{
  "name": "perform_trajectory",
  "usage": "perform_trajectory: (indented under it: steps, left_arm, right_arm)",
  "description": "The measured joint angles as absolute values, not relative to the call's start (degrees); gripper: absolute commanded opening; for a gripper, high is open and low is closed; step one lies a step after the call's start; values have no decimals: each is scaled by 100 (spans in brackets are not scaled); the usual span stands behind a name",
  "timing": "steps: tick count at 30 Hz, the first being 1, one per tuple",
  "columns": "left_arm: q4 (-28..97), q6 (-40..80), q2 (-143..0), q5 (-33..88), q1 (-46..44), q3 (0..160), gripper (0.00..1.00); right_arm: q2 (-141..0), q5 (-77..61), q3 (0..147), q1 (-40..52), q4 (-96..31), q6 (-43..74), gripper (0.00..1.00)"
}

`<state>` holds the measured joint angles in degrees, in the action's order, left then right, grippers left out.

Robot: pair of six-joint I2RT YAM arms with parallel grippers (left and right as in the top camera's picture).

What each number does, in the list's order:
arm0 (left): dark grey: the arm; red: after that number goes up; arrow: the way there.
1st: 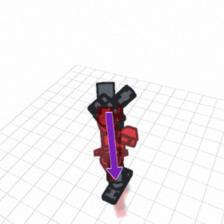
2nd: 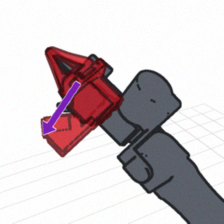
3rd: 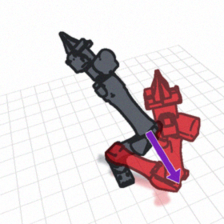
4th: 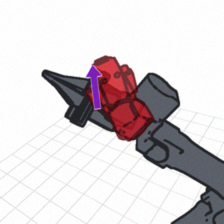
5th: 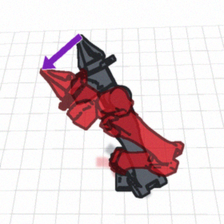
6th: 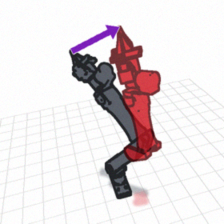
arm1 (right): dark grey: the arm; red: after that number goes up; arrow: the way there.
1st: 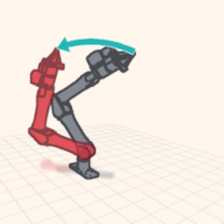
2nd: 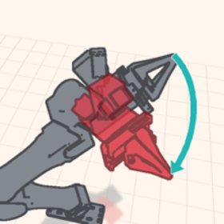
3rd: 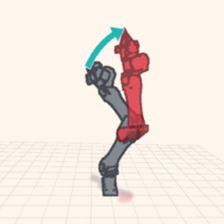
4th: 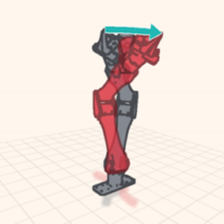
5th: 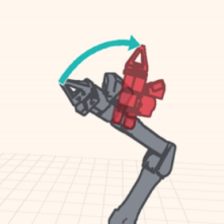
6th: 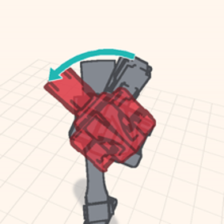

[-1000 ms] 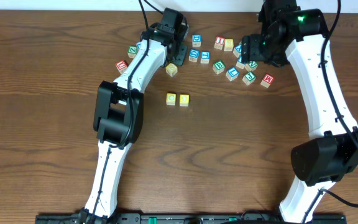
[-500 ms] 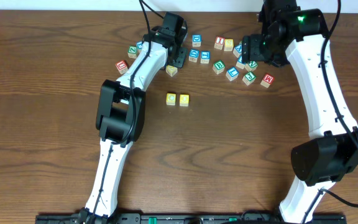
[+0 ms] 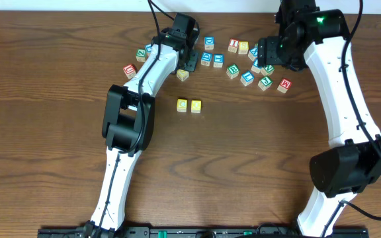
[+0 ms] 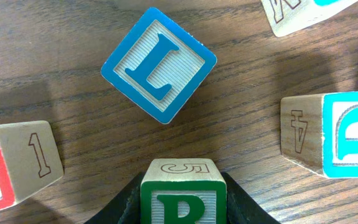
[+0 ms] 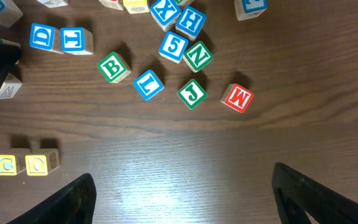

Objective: Spell out CORL
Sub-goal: 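Lower the left gripper, close on the green R block, lift it, then carry the R block with the left gripper toward the O block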

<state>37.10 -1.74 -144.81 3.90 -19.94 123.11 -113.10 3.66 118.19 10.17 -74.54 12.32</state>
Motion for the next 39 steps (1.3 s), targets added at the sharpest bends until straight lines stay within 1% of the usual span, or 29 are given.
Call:
perform_trajectory:
  steps: [4,21,25,30,34,39]
  left_arm:
    - [3732,-154,-14475,388,-1994,12311,31]
    - [4386,58,-13992,390,-1994,12311,31]
    - [4956,309,-13806,390,-2014,12302,31]
    - [5808,631,-13091,392,-2145,12252,30]
    - [6386,908,-12562,397,-2443,12261,30]
    - [6875,1214,-12580,416,-2904,12272,30]
  right_arm:
    - [-11310,368,11819,1017,-7454,1232,85]
    - [-11310,368,11819,1017,-7456,1232,86]
    - [-11310,368,11819,1017,-7456,1232,87]
    - [-11310,370,11819,1017,-7454,1232,87]
    - [-11310,370,11819,1017,-7443,1232,87]
    - [-11310,386,11819,1017,-7435,1229,84]
